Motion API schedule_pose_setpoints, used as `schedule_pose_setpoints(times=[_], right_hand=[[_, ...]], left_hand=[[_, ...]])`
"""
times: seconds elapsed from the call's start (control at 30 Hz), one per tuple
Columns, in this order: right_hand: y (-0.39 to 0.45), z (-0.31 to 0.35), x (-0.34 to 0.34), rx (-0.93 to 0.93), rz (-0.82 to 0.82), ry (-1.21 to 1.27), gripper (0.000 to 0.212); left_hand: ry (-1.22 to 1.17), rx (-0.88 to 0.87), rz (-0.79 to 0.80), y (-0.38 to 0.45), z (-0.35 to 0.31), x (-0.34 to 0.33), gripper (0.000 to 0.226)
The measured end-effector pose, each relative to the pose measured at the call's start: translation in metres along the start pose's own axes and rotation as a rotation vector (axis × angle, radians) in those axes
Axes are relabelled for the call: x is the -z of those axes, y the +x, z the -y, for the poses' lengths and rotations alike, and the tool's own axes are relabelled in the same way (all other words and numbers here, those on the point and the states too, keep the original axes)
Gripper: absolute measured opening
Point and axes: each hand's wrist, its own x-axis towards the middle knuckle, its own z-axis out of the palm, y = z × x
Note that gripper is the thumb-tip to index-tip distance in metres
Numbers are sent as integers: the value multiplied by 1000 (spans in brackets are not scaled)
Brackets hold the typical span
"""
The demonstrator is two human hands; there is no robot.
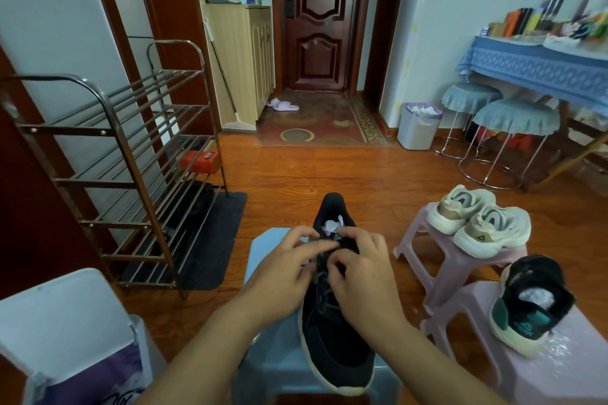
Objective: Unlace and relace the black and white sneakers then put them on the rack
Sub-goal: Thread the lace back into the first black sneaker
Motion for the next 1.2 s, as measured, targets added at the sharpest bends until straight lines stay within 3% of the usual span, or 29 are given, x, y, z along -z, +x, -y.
schedule_pose_setpoints(times=[0.1, 0.17, 0.27, 0.33, 0.37, 0.4, 0.43, 0.5, 0.53, 0.6, 0.67, 0.87, 1.03, 1.1, 1.2], right_hand=[[1, -4, 18, -98, 58, 178, 10], [6, -17, 42, -444, 41, 467, 10], [16, -64, 81, -1108, -323, 1355, 15], [17, -90, 106, -1290, -551, 1751, 23], [19, -97, 111, -1326, -543, 1765, 23], [21, -98, 113, -1314, -458, 1636, 19], [23, -93, 109, -1238, -289, 1345, 17], [22, -70, 94, -864, 71, 617, 22], [19, -56, 83, -641, 200, 368, 24], [12, -30, 65, -362, 375, 112, 33], [7, -20, 50, -249, 410, -48, 33], [2, -37, 45, -378, 354, 43, 21], [-5, -52, 49, -277, 424, 31, 14], [-4, -71, 65, -372, 333, -149, 13], [-6, -130, 102, -770, 204, -276, 21]], left_hand=[[171, -42, 45, -2, -4, 3, 64], [177, -9, 34, -3, -2, 6, 68], [123, 17, 7, -3, 5, 7, 75], [45, 36, 15, -4, 5, 5, 72], [-3, 45, 22, -4, 3, 2, 70], [-50, 52, 21, -4, 1, 0, 68], [-88, 56, 11, -3, 0, -3, 65], [-136, 71, -10, 0, -1, -8, 59], [-151, 84, -14, 1, 0, -10, 58], [-141, 98, -11, 2, 1, -11, 58], [-103, 89, 5, 1, 2, -12, 59], [22, 77, 2, 1, 1, -9, 57], [80, 87, 21, 0, -5, -2, 56], [87, 95, 26, 0, -6, -1, 56], [72, 109, 3, 1, -7, -1, 53]])
